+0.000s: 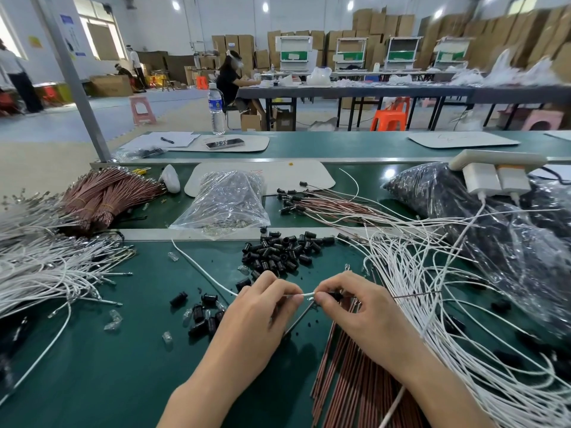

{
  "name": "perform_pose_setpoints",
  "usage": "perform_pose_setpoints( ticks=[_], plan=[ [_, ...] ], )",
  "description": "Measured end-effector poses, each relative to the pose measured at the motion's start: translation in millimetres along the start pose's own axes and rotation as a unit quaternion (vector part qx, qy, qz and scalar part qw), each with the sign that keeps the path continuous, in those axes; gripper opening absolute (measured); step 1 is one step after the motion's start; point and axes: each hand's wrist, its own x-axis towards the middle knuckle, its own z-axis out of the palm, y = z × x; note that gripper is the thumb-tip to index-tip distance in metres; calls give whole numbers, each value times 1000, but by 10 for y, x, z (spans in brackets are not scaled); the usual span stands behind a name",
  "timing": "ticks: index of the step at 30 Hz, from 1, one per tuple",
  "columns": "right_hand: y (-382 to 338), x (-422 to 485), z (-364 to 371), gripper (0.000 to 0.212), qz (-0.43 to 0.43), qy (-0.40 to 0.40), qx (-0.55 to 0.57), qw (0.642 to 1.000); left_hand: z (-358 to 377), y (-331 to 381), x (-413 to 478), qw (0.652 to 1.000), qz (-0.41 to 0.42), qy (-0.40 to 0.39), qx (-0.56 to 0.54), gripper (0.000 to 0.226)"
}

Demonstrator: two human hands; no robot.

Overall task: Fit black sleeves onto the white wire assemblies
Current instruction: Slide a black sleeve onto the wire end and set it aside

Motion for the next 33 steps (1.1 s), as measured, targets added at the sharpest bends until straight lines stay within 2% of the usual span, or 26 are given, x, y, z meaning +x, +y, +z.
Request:
perform_pose_setpoints(
  ticks=[5, 8, 14, 21, 26, 33],
  plan=[
    [21, -13, 24, 28, 6, -13, 4, 1000, -2, 16, 0, 1000, -2, 12, -7, 14],
    [-1, -17, 29, 27, -2, -11, -1, 1000, -5, 26, -7, 1000, -1, 4, -4, 15],
    [-54, -7, 19, 8, -20, 3, -23, 1000, -20, 48, -13, 1000, -6, -7, -1, 13],
    [-128, -23, 17, 27, -52, 14, -109, 993, -31, 48, -18, 1000, -13, -10, 19, 22],
    [-143, -13, 26, 26, -67, 17, -146, 987, -34, 50, -9, 999, -15, -14, 26, 27],
    [-142, -23, 32, 34, -69, 13, -131, 989, -45, 74, 8, 999, -28, 3, -19, 33]
  ],
)
